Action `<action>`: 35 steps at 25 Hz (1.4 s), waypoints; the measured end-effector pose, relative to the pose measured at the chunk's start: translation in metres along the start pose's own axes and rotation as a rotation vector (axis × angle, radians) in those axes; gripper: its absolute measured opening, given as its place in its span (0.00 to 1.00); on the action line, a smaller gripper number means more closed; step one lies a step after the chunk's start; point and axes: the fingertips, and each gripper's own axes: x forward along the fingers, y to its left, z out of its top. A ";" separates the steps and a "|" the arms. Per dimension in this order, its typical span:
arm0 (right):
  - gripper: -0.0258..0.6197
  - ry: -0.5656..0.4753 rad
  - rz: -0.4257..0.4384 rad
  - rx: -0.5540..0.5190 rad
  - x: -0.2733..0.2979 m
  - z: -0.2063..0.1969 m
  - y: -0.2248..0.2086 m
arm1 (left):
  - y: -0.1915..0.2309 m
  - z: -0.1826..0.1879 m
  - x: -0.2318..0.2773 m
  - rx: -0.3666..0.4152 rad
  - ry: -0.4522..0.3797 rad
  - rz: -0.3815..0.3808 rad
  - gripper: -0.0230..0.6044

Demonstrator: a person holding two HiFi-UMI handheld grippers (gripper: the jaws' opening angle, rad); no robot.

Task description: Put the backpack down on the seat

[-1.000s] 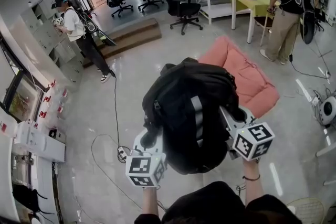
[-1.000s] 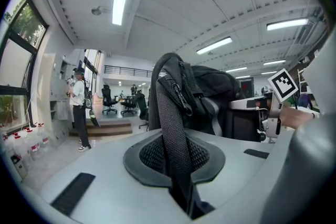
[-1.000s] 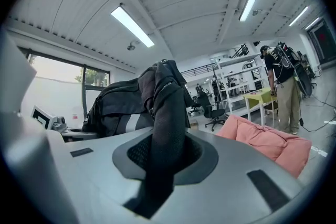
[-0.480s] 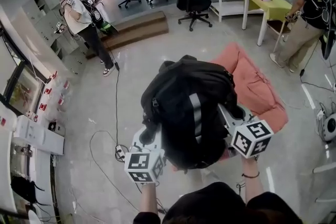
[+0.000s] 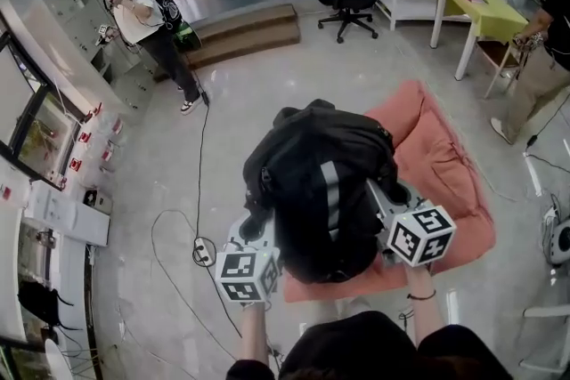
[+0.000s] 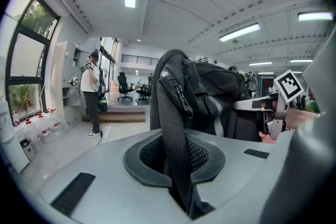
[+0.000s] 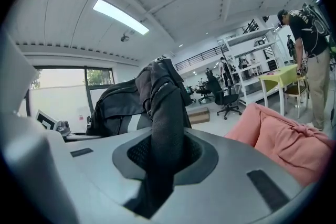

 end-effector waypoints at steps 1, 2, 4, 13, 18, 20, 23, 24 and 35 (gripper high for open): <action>0.14 0.009 0.003 0.003 0.007 -0.004 -0.005 | 0.002 -0.005 0.007 -0.006 0.010 0.006 0.11; 0.14 0.017 0.005 0.006 0.013 -0.008 -0.009 | 0.004 -0.009 0.013 -0.011 0.021 0.011 0.11; 0.14 0.034 0.006 0.018 0.028 -0.018 -0.014 | 0.012 -0.020 0.026 -0.023 0.050 0.016 0.11; 0.14 0.154 -0.031 0.071 0.081 -0.079 -0.040 | 0.041 -0.078 0.083 -0.064 0.169 -0.023 0.10; 0.14 0.196 -0.067 0.092 0.099 -0.099 -0.069 | 0.040 -0.095 0.121 -0.070 0.201 -0.043 0.10; 0.14 0.214 -0.080 0.104 0.107 -0.108 -0.080 | 0.041 -0.104 0.135 -0.079 0.219 -0.050 0.10; 0.14 0.245 -0.096 0.127 0.116 -0.125 -0.094 | 0.041 -0.118 0.153 -0.092 0.250 -0.060 0.10; 0.14 0.256 -0.100 0.132 0.119 -0.129 -0.097 | 0.041 -0.122 0.159 -0.097 0.258 -0.061 0.10; 0.14 0.337 -0.120 0.166 0.162 -0.179 -0.138 | 0.053 -0.174 0.217 -0.156 0.339 -0.027 0.10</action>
